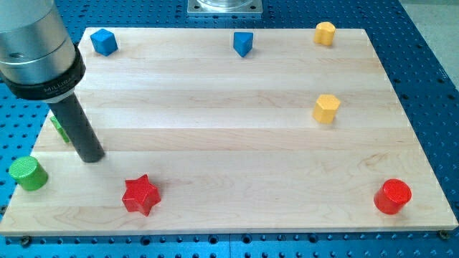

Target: Push the yellow heart into the hexagon

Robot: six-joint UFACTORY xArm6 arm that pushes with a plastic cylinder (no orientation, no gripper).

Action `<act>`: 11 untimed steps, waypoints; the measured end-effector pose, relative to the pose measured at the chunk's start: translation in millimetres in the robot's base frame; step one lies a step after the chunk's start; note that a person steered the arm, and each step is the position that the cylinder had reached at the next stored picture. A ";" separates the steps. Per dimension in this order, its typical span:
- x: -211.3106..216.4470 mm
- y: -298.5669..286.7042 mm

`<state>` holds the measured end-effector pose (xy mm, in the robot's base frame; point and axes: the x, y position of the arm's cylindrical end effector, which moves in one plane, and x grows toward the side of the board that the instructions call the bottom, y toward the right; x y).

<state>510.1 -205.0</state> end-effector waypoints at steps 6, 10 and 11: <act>1.3 108.8; -61.6 398.2; -53.3 434.0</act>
<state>456.8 229.0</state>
